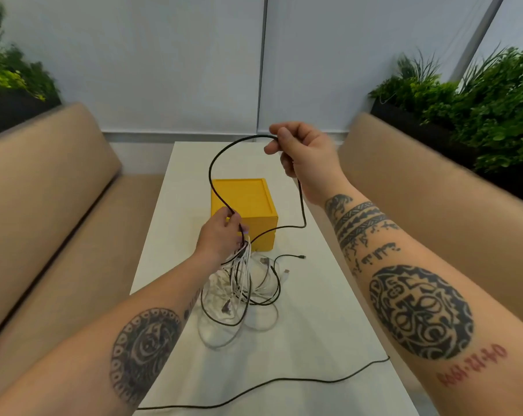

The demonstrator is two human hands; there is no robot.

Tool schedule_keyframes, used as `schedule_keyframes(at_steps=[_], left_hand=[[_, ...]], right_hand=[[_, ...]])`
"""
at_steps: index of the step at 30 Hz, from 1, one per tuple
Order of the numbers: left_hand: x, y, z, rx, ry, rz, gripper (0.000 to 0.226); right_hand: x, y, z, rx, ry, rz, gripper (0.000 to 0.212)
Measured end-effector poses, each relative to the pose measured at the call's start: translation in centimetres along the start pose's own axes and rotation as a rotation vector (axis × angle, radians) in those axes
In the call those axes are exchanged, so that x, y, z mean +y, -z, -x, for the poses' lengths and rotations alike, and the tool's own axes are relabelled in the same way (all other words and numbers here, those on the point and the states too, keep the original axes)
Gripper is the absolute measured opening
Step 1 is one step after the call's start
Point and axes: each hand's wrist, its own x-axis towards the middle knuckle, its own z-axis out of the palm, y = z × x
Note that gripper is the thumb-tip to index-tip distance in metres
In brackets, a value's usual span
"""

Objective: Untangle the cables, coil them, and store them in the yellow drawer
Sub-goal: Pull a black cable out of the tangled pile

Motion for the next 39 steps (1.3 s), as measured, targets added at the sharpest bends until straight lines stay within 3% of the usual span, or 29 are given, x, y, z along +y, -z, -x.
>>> schedule_keyframes(at_steps=[3, 9, 12, 15, 18, 22, 24, 28, 31, 35, 39], left_hand=[[1.7, 0.1, 0.1, 0.147, 0.061, 0.258, 0.021], [2.9, 1.5, -0.8, 0.266, -0.027, 0.272, 0.010], [3.6, 2.2, -0.8, 0.243, -0.031, 0.310, 0.008], [3.5, 3.6, -1.1, 0.279, -0.069, 0.178, 0.010], [3.8, 5.5, -1.0, 0.310, -0.092, 0.080, 0.010], [3.6, 7.2, -0.2, 0.234, -0.113, 0.011, 0.010], [3.6, 7.8, 0.2, 0.264, -0.112, -0.022, 0.012], [3.8, 12.0, 0.5, 0.542, -0.104, -0.198, 0.007], [3.3, 14.6, 1.1, 0.527, -0.104, -0.349, 0.015], [2.0, 14.7, 1.9, 0.499, -0.084, -0.359, 0.013], [2.2, 13.7, 2.6, 0.424, -0.171, -0.426, 0.013]], right_hand=[[1.8, 0.5, 0.3, -0.020, -0.059, 0.271, 0.016], [6.4, 2.2, 1.7, -0.075, -0.205, 0.689, 0.028], [8.6, 3.1, 2.3, 0.016, -0.249, 0.638, 0.030], [9.4, 3.6, 2.7, 0.053, -0.235, 0.574, 0.031], [8.5, 3.8, 2.8, 0.076, -0.159, 0.516, 0.031], [6.3, 3.0, 2.5, 0.067, -0.027, 0.499, 0.032], [4.8, 2.8, 2.3, 0.029, 0.011, 0.550, 0.034], [2.2, 4.5, 1.9, -0.080, 0.007, 0.816, 0.030], [2.5, 5.1, 2.1, -0.228, -0.015, 1.028, 0.028], [4.5, 3.9, 2.8, -0.291, -0.081, 1.090, 0.031], [5.9, 2.3, 3.6, -0.522, -0.250, 1.184, 0.031]])
